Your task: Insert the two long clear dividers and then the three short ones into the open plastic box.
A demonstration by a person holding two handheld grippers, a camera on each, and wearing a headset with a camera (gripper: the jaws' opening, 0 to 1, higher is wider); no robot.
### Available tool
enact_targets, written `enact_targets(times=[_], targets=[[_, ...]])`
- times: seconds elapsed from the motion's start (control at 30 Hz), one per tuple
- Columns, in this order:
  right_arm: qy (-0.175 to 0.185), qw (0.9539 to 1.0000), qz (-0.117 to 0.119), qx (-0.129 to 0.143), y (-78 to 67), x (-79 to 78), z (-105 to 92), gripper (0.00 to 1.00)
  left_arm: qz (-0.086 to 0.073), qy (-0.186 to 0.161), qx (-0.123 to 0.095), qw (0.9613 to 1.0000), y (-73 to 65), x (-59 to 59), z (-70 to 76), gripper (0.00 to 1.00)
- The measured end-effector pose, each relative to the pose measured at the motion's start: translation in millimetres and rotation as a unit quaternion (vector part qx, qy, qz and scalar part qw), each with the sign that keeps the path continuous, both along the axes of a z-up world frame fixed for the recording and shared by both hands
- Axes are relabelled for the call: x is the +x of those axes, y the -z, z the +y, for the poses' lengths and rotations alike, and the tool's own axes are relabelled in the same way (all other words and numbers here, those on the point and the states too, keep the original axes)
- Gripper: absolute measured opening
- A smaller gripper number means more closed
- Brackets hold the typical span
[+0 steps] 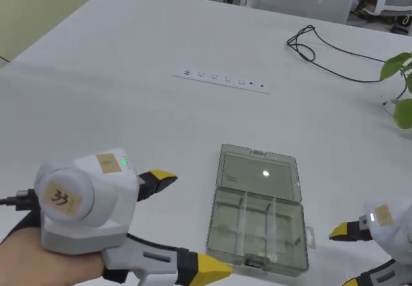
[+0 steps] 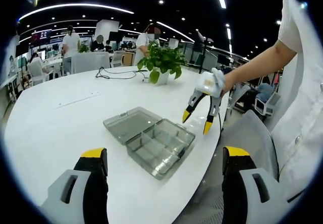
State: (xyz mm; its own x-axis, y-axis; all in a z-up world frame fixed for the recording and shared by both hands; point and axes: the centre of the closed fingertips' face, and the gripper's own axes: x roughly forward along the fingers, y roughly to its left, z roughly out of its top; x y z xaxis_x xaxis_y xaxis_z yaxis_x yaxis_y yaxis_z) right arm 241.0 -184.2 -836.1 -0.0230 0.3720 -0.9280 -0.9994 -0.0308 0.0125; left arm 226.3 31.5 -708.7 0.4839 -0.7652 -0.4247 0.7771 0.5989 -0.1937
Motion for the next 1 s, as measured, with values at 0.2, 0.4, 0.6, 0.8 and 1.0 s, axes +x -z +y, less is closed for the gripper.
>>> enact_targets(times=[0.2, 0.4, 0.6, 0.8, 1.0], targets=[[-0.042, 0.9986, -0.006, -0.032, 14.5, -2.1, -5.4, 0.46, -0.001, 0.002, 0.001, 1.0000, -0.5, 0.9, -0.6, 0.97], [-0.053, 0.9976, -0.006, -0.044, 18.4, 0.8, -4.3, 0.43, -0.001, 0.002, 0.000, 1.0000, -1.0, 1.2, -1.1, 0.97], [-0.056, 0.9972, -0.008, -0.049, 19.8, 1.6, -5.3, 0.40, -0.001, 0.000, 0.000, 1.0000, -0.2, 2.0, 0.7, 0.96], [-0.074, 0.9952, -0.019, -0.061, 20.9, -0.7, -5.4, 0.35, -0.001, 0.001, 0.000, 1.0000, 0.5, 2.2, 0.4, 0.96], [-0.067, 0.9958, -0.019, -0.059, 20.3, -0.1, -5.8, 0.33, -0.002, 0.000, -0.003, 1.0000, -0.2, 3.9, -0.1, 0.96]])
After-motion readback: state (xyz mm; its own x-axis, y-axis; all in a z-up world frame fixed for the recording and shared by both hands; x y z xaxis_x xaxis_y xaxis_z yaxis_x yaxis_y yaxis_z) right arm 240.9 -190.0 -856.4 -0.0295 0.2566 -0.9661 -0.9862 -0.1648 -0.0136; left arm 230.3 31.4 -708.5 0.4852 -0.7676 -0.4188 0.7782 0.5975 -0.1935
